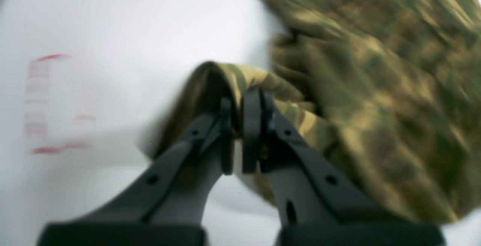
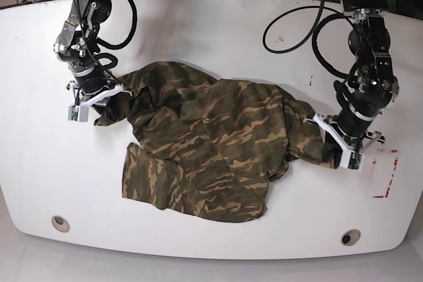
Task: Layout the t-shirt on the table in an organized manner, then fold the t-shirt properly
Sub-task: 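Lift the shirt with both grippers and swing it up off the table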
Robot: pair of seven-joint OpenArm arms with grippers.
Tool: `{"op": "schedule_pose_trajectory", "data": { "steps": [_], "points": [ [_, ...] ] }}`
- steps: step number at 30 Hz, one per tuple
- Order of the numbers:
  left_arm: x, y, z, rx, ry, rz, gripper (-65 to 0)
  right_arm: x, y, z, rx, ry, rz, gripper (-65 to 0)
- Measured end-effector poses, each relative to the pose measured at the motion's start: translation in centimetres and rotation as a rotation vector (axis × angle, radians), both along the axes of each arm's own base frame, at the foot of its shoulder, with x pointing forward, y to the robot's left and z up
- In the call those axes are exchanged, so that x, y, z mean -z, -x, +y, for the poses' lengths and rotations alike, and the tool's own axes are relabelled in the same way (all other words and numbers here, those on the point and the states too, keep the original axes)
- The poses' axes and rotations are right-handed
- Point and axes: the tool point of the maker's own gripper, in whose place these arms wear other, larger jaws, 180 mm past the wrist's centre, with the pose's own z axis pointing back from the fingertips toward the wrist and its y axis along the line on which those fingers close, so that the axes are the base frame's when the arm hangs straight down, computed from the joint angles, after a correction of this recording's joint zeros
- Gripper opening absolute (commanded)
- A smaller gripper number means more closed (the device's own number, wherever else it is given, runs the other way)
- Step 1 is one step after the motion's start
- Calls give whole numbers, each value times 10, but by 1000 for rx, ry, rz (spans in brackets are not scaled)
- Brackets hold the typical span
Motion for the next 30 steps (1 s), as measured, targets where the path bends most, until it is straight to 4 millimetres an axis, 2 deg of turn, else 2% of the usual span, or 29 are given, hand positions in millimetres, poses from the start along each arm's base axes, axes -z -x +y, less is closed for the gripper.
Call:
{"op": "schedule_pose_trajectory", "data": {
  "steps": [7, 13, 24, 30],
  "points": [
    [-53, -19, 12, -4, -18, -113, -650, -26, -24, -11, 0, 31, -64, -650],
    [-81, -32, 35, -60, -59, -119, -650, -52, -47, -22, -12, 72, -83, -650],
    [-155, -55, 37, -64, -68, -241, -650, -123, -90, -46, -17, 156, -182, -650],
    [-201, -63, 40, -79, -74, -328, -650, -173, -110, -59, -6, 197, -264, -650]
  ]
}}
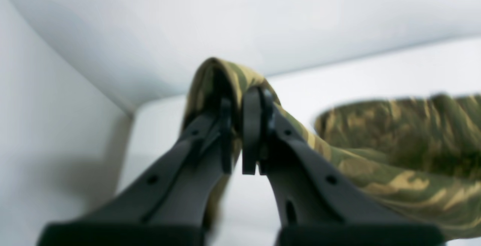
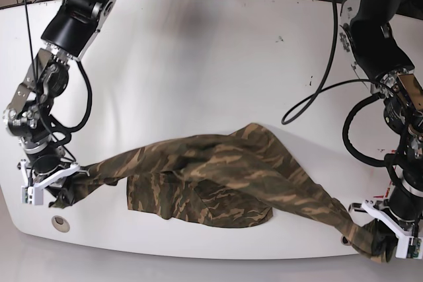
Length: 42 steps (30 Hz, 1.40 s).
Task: Layout the t-shirt on the table in an organized manner, then fold the t-shirt properly
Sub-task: 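Lift the shirt with both grippers and swing it up off the table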
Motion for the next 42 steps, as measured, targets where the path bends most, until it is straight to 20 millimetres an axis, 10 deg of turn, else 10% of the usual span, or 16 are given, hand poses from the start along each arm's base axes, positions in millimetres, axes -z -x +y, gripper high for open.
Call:
{"op": "schedule_pose_trajectory", "data": {
  "steps": [14, 22, 29, 42],
  "points": [
    [-137, -7, 3, 4, 21, -273, -650, -121, -34, -28, 0, 167, -164, -650],
    [-180, -16, 13, 10, 67, -324, -650, -178, -32, -49, 31, 212, -256, -650],
    [-164, -21, 4, 65, 97, -291, -650, -169, -25, -65, 73, 238, -205, -650],
    [-38, -5, -1, 44, 69, -85, -650, -59, 36, -61, 61, 185, -46, -650]
  ]
}}
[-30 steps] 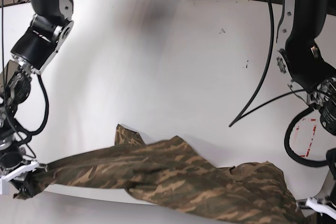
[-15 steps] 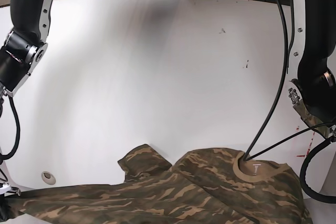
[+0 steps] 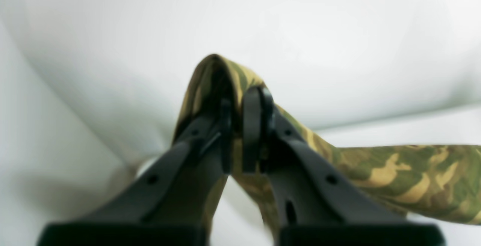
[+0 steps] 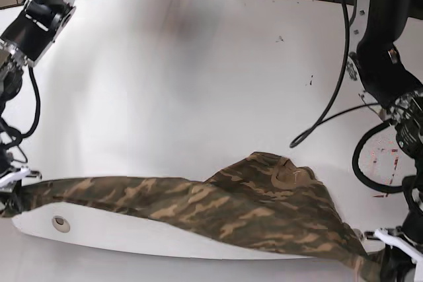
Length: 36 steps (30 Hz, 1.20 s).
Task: Layout the t-shirt on the table in an organized manner, then fold the t-shirt properly
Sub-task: 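Lift the shirt with both grippers and swing it up off the table, then lay the held shirt flat, pulling both grippers apart to stretch it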
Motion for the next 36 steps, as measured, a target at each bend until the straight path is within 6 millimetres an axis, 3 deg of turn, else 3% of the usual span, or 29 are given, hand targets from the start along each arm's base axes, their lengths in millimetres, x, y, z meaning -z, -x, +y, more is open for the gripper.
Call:
{"op": "schedule_pose_trajectory", "data": {
  "steps": [4, 8, 15, 20, 27, 36],
  "points": [
    [46, 11, 7, -12, 18, 81, -650, 43, 24, 3, 20, -43, 74, -650],
    [111, 29, 23, -42, -1, 228, -650, 93, 51, 12, 26, -98, 174, -650],
    [204, 83, 56, -106, -13, 454, -650, 161, 105, 16, 85, -170, 340, -650],
    [257, 129, 69, -123, -29, 600, -650, 191, 132, 23, 92, -197, 424, -650],
    [304, 190, 91, -182, -32, 764, -650, 216, 158, 34, 89, -228, 495, -650],
    [331, 252, 113, -227, -57, 896, -650, 234, 186, 45, 94, -248, 563, -650]
  ]
}}
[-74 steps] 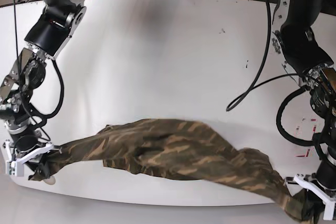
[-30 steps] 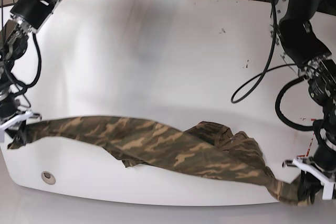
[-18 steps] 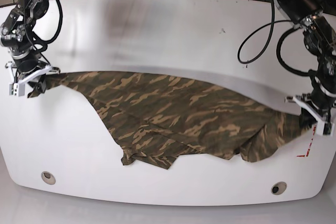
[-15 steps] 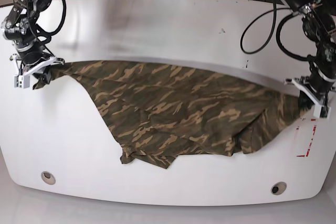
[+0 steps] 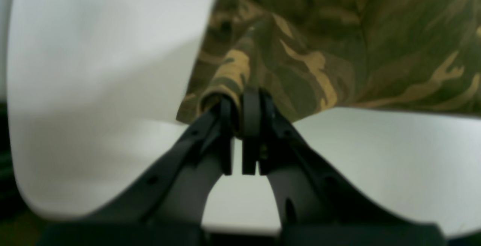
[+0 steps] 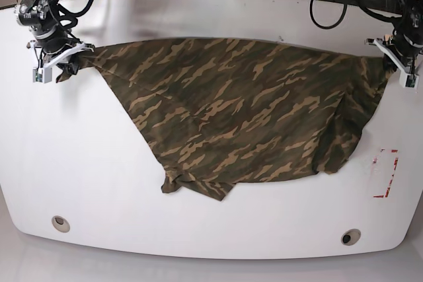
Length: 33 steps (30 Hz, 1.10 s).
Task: Layout the t-shirt on the table in an organized manner, then fold the t-shirt properly
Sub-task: 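Lay the held shirt flat, pulling both grippers apart to stretch it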
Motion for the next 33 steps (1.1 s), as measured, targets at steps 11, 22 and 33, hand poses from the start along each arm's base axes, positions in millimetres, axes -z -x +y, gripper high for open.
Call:
{"op": "schedule_pose_trajectory", "data": {
  "steps": [11, 22, 33],
  "points": [
    [5, 49, 29, -77, -44, 79, -650, 14, 14, 12, -5, -28, 44, -650],
    [2, 52, 34, -88, -54, 81, -650, 21, 17, 25, -3, -64, 53, -650],
    [-4, 47, 40, -68, -80, 81, -650, 24, 19, 30, 7, -82, 56, -650]
  ]
}}
